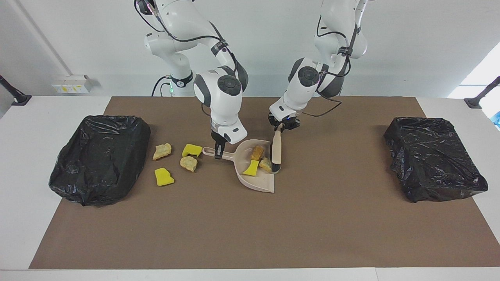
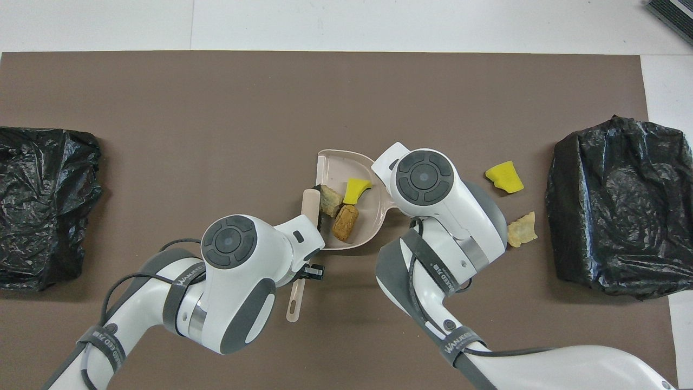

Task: Sweep and dump trash in bin
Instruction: 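Sweep the remaining debris into the dustpan with the left gripper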

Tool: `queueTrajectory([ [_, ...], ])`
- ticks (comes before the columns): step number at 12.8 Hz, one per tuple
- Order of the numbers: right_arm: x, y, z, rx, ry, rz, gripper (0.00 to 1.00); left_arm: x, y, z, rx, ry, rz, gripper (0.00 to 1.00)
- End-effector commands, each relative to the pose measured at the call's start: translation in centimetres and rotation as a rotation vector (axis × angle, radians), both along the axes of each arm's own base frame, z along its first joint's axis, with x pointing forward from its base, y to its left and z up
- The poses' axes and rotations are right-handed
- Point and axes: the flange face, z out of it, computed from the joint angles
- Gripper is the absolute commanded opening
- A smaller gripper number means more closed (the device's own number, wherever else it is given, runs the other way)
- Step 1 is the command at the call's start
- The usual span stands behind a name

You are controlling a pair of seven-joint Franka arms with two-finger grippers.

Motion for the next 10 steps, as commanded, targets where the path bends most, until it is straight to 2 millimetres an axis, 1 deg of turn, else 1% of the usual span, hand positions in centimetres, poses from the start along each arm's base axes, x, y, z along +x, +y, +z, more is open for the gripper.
queueTrajectory([
  [1,0.0,0.1,-0.5,0.004,-0.007,0.017,0.00,-0.6,0.1,0.5,-0.001,0.003,0.022,0.00],
  [4,0.2,-0.2,-0.4,0.006,-0.005,0.005,0.00,-0.1,0.3,0.7,0.004,0.016,0.037,0.00],
  [6,0.5,-0.7,-0.3,0.004,-0.005,0.000,0.00,0.3,0.8,1.6,0.008,0.027,0.047,0.00],
  [10,0.5,-0.6,-0.2,0.006,-0.006,-0.002,0.00,1.8,3.8,4.7,0.017,0.047,0.086,0.00],
])
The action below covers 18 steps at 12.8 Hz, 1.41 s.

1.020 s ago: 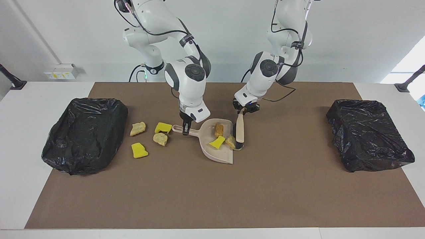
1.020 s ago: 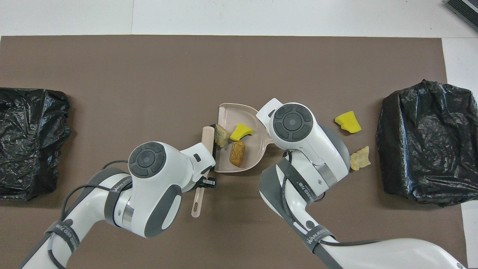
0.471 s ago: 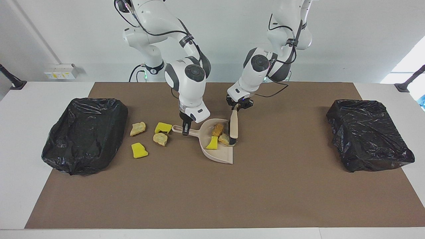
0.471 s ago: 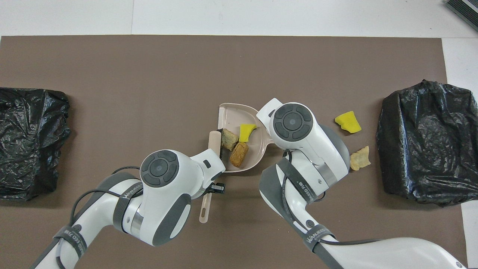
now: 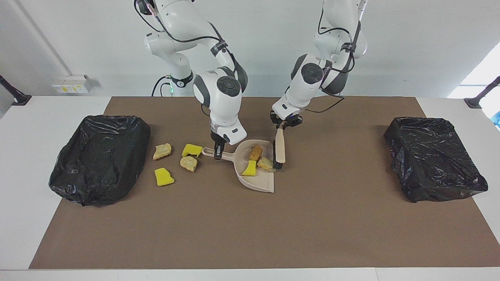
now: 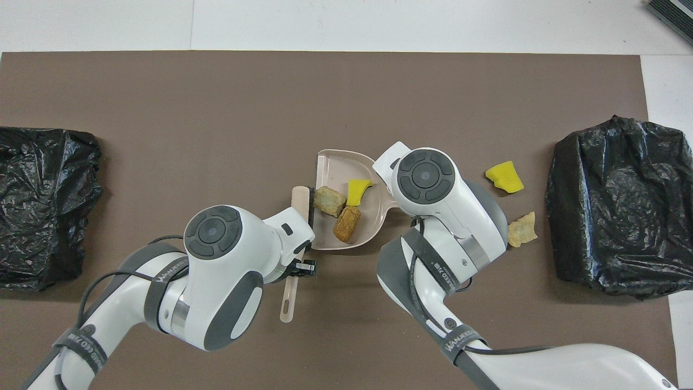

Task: Sweep and dump trash in bin
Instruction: 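Sweep the remaining debris into the dustpan with the left gripper, then carry the loaded dustpan to the black bag with the right gripper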

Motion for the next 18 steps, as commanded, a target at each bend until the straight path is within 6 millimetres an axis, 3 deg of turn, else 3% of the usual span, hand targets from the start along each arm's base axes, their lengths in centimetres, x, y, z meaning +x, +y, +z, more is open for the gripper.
queueTrajectory([
  [1,0.4,-0.5,-0.1,0.005,-0.007,0.003,0.00,0.7,2.4,3.0,0.003,0.011,0.035,0.00],
  [2,0.4,-0.5,-0.1,0.006,-0.007,0.001,0.00,0.6,3.1,3.7,0.005,0.018,0.042,0.00],
  [5,1.0,-1.6,0.3,0.015,-0.010,-0.011,0.00,-1.0,4.2,3.5,0.038,0.090,0.030,0.00],
  [7,1.2,-1.4,0.9,0.115,0.013,-0.050,0.00,-2.1,4.7,3.1,0.047,0.102,0.036,0.00],
  [11,3.2,-4.2,3.9,0.215,0.001,-0.029,0.00,-3.0,4.7,2.8,0.072,0.110,0.130,0.00],
  [15,4.7,-11.1,7.4,0.239,0.013,0.038,0.00,-5.7,0.6,2.5,0.095,0.091,0.191,0.00],
  [18,6.0,-16.4,9.9,0.227,0.053,0.111,0.00,-8.9,-3.1,1.6,0.100,0.070,0.173,0.00],
])
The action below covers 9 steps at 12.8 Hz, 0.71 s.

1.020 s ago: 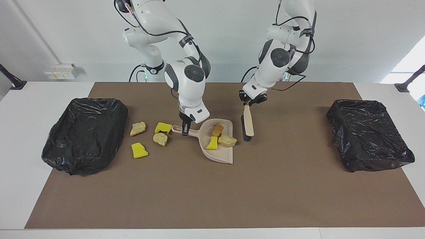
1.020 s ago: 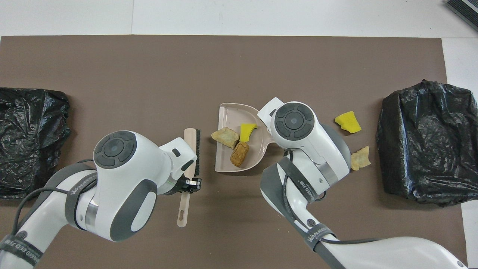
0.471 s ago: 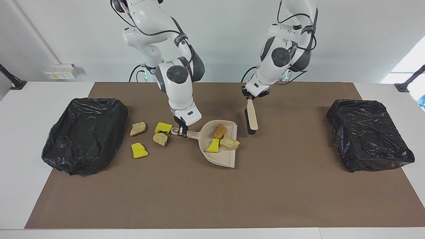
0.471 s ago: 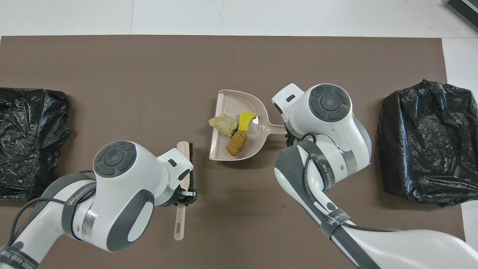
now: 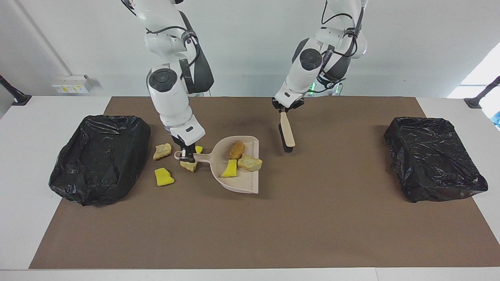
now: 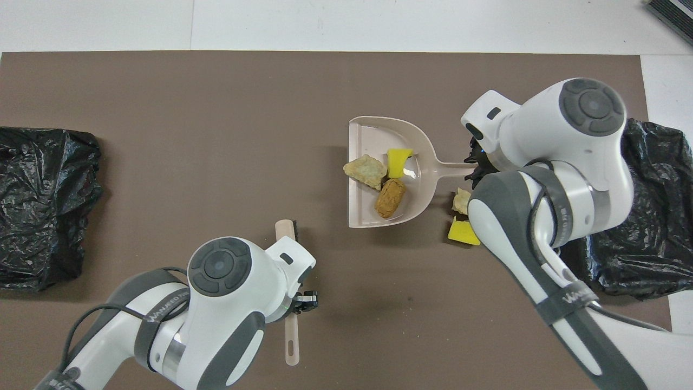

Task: Sweep and dump trash in bin
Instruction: 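Carry the loaded dustpan to the black bag with the right gripper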

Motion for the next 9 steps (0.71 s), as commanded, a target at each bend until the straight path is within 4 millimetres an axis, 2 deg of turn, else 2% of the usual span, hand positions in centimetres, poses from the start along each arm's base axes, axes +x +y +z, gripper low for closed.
queueTrajectory([
  [1,0.6,-4.8,1.9,0.019,0.034,0.056,0.00,-3.2,-1.9,-0.9,0.006,-0.029,-0.006,0.00],
  [3,0.7,-9.9,2.9,0.022,0.046,0.094,0.00,-5.2,-3.2,-2.1,0.013,-0.027,-0.051,0.00],
  [4,0.7,-13.1,3.0,0.020,0.045,0.094,0.00,-5.6,-3.2,-2.5,0.012,-0.032,-0.057,0.00],
  [6,0.6,-19.0,3.8,0.023,0.026,0.074,0.00,-5.9,-3.1,-2.6,0.016,-0.028,-0.060,0.00],
  [9,-0.4,-26.5,6.7,-0.003,0.000,0.003,0.00,-6.5,-2.7,-2.9,0.019,-0.028,-0.064,0.00],
])
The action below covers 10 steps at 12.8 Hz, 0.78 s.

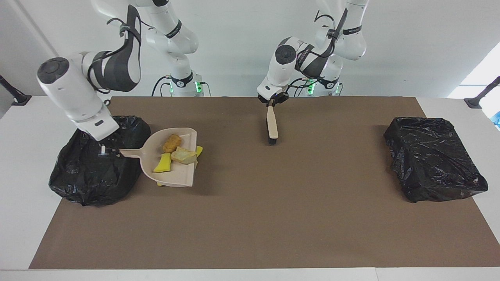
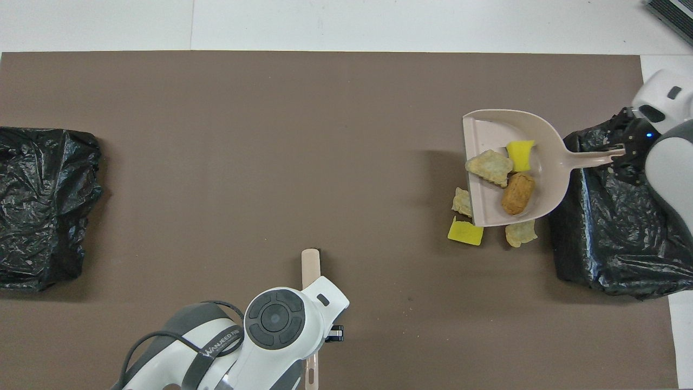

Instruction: Sweep and dump trash in bin

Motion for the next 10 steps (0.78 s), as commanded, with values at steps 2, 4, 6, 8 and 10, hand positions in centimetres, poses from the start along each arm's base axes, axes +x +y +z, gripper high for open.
queueTrajectory([
  [2,-3.4,-8.4,4.5,-0.028,-0.021,-0.075,0.00,-1.2,1.1,0.0,-0.007,-0.023,-0.005,0.00],
  [4,-6.1,-13.1,6.9,-0.128,-0.028,-0.111,0.00,-1.5,1.6,-0.2,-0.007,-0.025,-0.004,0.00],
  [6,-8.3,-15.5,8.3,-0.276,0.020,-0.111,0.00,-2.1,1.2,-1.6,-0.001,-0.025,-0.011,0.00],
  [8,-10.4,-17.7,8.3,-0.326,0.054,-0.140,0.00,-2.2,1.0,-1.8,-0.007,-0.036,-0.007,0.00],
  [10,-12.0,-17.3,7.3,-0.485,0.108,-0.112,0.00,-2.0,1.0,-1.8,-0.012,-0.039,-0.016,0.29],
])
